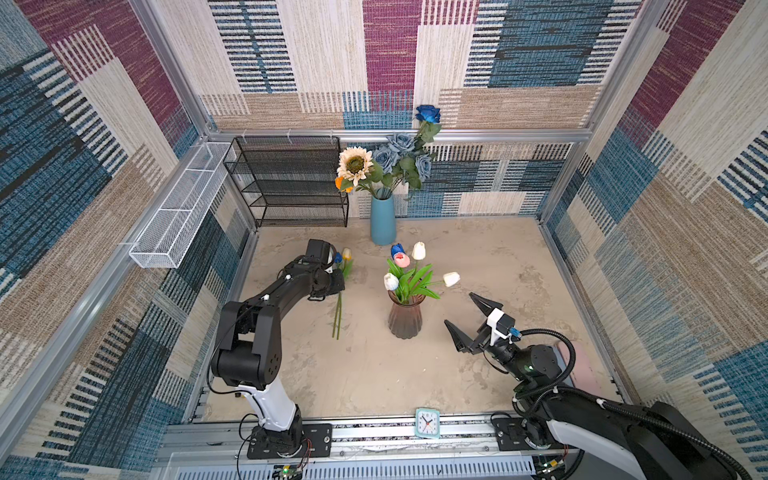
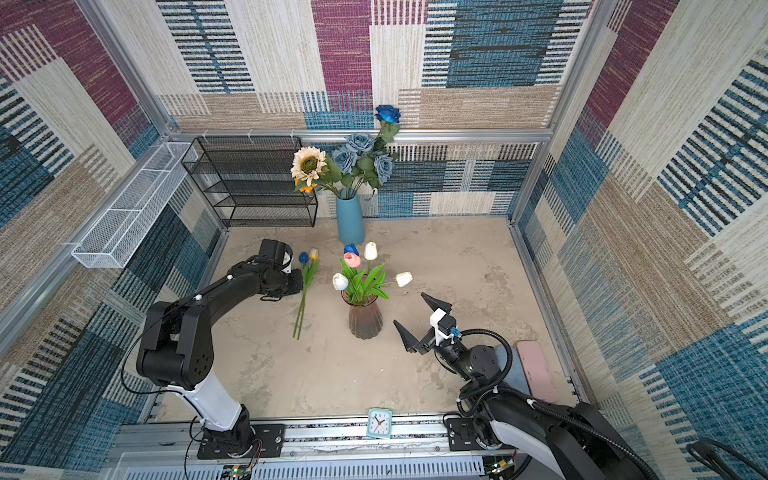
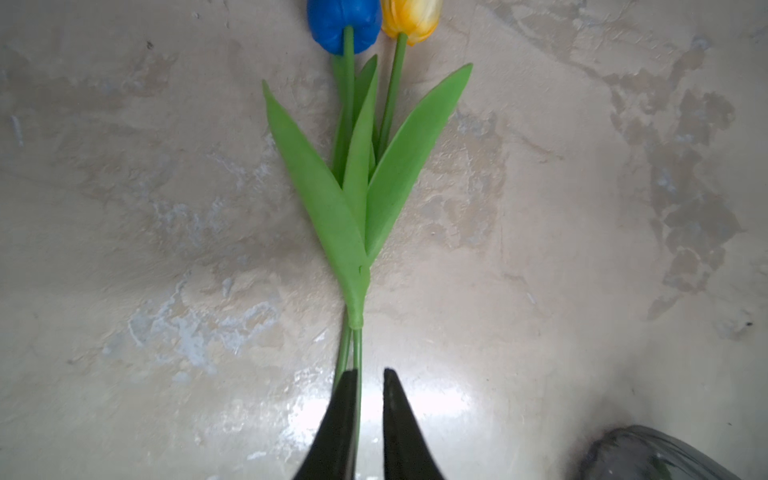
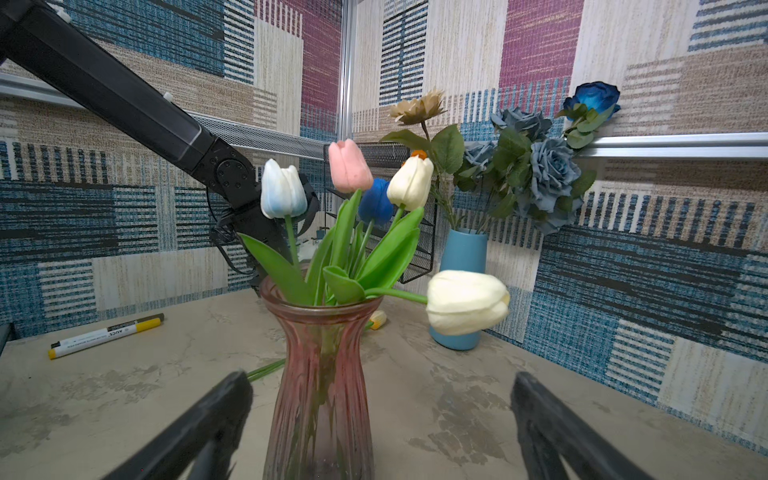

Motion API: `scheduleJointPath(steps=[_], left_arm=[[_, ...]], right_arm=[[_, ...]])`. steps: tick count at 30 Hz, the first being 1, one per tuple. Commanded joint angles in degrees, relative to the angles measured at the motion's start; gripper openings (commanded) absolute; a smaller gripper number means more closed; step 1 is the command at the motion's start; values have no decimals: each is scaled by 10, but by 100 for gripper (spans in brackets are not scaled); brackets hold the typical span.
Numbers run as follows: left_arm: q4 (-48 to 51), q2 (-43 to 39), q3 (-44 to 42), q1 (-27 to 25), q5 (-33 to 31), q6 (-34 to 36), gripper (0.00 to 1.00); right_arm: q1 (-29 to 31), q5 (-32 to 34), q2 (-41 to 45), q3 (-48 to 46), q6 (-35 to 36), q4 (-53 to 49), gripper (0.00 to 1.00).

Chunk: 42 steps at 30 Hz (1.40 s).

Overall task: Arrange the flowers into the vase
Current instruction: 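Grasp the blue and yellow tulip stems with the left gripper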

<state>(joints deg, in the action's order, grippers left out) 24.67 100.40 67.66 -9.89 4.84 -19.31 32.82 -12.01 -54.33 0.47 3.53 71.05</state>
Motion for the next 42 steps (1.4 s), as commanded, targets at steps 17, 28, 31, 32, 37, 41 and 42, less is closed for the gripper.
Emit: scheduleJointPath(steps=[17,28,31,32,37,41,42], left_arm=[[23,83,30,-23,-28,8,19],[28,47,21,-24,-77,10,21],[39,56,24,-24,-94,15,21],[40,62,24,-24,-97,16,21],[40,87,32,-24,-91,16,19],[45,91,39,-24,-87,16,11],[44,89,41,-24,-86,16,10]], right_arm=[[1,-4,1,6,-2,11,100],[1,-6,0,7,-3,12,100],[1,-7,0,7,-3,11,100],[1,-5,2,6,-2,11,100],[1,-3,5,6,-1,9,100],[1,-3,5,6,-1,9,100],[1,-3,6,6,-1,8,100]])
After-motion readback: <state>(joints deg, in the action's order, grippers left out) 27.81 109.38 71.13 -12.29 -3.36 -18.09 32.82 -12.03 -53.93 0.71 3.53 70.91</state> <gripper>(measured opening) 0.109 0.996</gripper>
